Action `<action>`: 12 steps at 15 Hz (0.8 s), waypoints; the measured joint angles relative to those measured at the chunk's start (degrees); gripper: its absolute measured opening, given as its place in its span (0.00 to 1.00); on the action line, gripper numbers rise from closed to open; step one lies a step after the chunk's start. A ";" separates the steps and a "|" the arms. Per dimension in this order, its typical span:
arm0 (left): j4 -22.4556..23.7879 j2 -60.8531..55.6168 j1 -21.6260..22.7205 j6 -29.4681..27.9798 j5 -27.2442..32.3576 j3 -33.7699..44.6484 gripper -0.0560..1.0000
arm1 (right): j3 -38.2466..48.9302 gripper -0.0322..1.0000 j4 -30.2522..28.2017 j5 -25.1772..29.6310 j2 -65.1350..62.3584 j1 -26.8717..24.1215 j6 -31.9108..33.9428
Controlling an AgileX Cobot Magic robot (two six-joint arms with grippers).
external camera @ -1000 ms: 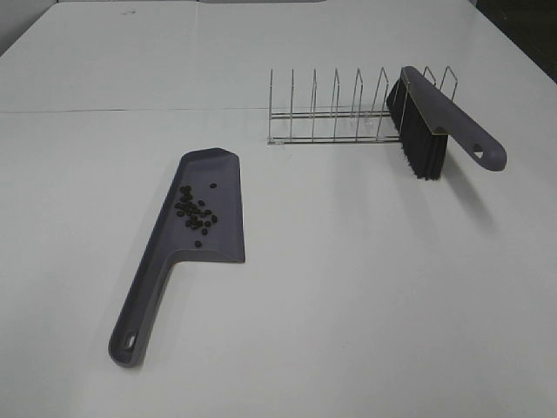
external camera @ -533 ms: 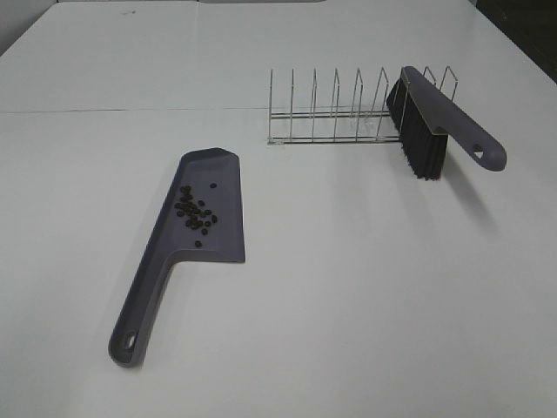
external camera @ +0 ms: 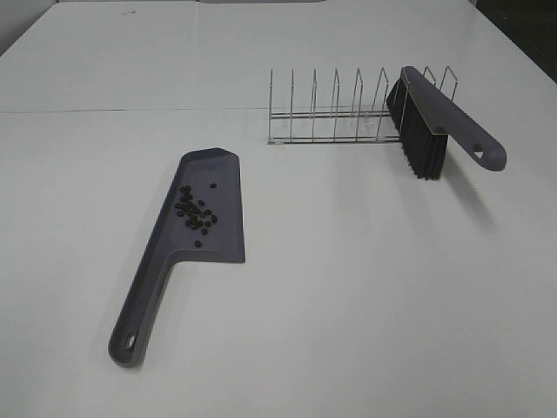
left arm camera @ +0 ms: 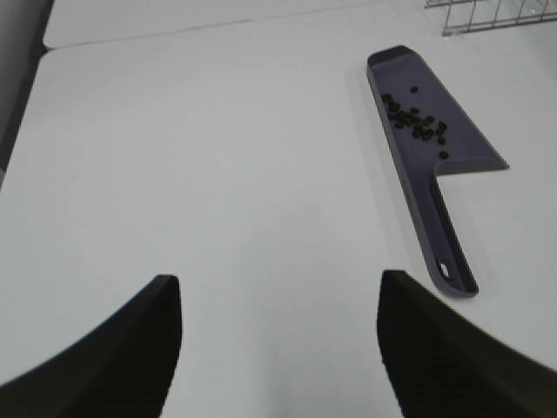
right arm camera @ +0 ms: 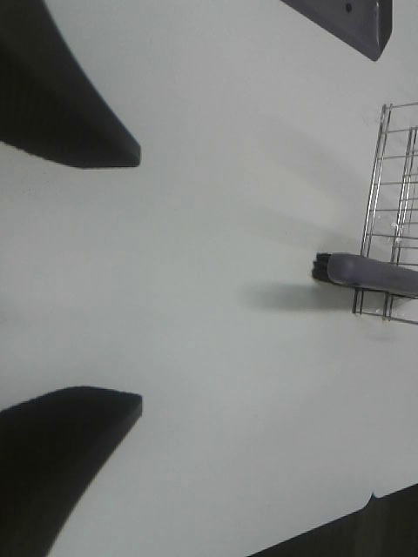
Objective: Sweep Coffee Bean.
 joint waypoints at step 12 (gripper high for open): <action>0.00 -2.81 0.34 0.00 0.06 0.00 0.62 | 0.00 0.67 0.11 -0.11 -4.47 0.17 0.00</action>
